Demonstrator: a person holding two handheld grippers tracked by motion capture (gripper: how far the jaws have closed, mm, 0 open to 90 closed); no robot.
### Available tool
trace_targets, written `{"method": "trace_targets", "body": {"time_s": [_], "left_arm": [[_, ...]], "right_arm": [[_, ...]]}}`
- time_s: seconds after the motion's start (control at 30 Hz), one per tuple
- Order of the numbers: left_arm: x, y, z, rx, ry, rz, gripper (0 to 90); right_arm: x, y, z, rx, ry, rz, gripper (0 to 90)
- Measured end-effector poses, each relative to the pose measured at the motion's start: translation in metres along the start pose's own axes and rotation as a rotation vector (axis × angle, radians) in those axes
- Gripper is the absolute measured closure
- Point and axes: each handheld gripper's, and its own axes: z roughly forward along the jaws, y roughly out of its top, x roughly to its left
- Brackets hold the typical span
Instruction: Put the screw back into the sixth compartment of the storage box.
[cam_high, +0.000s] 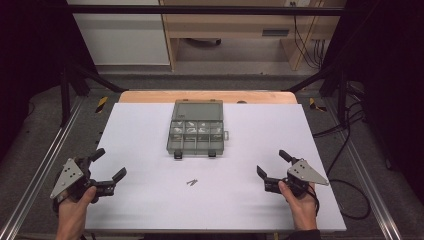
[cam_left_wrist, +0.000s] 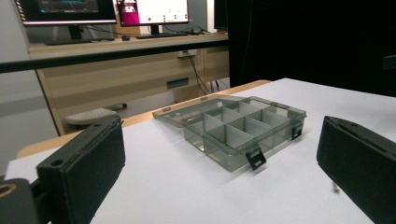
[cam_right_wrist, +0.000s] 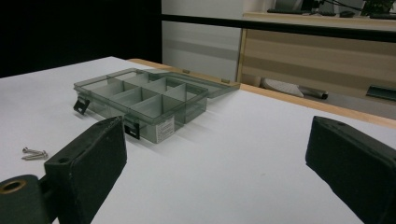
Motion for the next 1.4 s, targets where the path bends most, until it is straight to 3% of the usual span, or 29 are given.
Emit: {"method": "trace_targets", "body": {"time_s": [0.2,0.3,0.4,0.43,0.47,0.6,0.67,0.83,0.93,0.97,1.2,1.3,1.33,1.4], "left_arm": [[-0.009,0.001,0.005,0.013,-0.044,0.019,0.9],[-0.013,0.002,0.007,0.016,-0.052,0.004,0.8],[-0.018,0.003,0.012,0.054,-0.076,0.017,0.6],[-0.022,0.005,0.017,0.074,-0.115,0.043,0.5],[-0.022,0.005,0.017,0.074,-0.115,0.043,0.4],[-0.040,0.007,0.040,0.157,-0.167,0.074,1.0],[-0.043,0.007,0.045,0.176,-0.171,0.076,1.2],[-0.055,0.010,0.070,0.253,-0.227,0.052,1.9],[-0.066,0.009,0.089,0.339,-0.273,0.050,2.3],[-0.066,0.009,0.089,0.339,-0.273,0.050,2.2],[-0.092,0.001,0.122,0.467,-0.334,0.080,3.8],[-0.097,0.000,0.127,0.489,-0.350,0.088,3.7],[-0.100,-0.001,0.131,0.522,-0.365,0.092,3.7],[-0.102,-0.001,0.134,0.543,-0.377,0.101,3.7]], "right_arm": [[-0.003,-0.001,-0.003,-0.002,-0.025,0.006,7.3],[-0.004,-0.001,-0.005,-0.006,-0.028,0.002,7.4],[-0.003,-0.001,-0.005,-0.008,-0.028,-0.001,8.2],[-0.003,-0.002,-0.005,-0.009,-0.026,-0.006,8.8],[-0.003,-0.002,-0.005,-0.009,-0.026,-0.006,8.8],[0.001,-0.003,-0.002,0.008,-0.010,-0.015,8.7],[0.002,-0.003,-0.001,0.008,-0.008,-0.016,8.7],[0.007,-0.004,0.002,0.020,0.006,-0.022,9.6],[0.008,-0.004,0.002,0.023,0.008,-0.029,9.7],[0.008,-0.004,0.002,0.025,0.008,-0.028,9.8],[0.007,-0.005,0.002,0.023,0.012,-0.026,9.7],[0.007,-0.005,0.003,0.022,0.015,-0.029,9.6],[0.008,-0.005,0.003,0.026,0.018,-0.032,9.5],[0.008,-0.005,0.003,0.028,0.019,-0.035,9.4]]}}
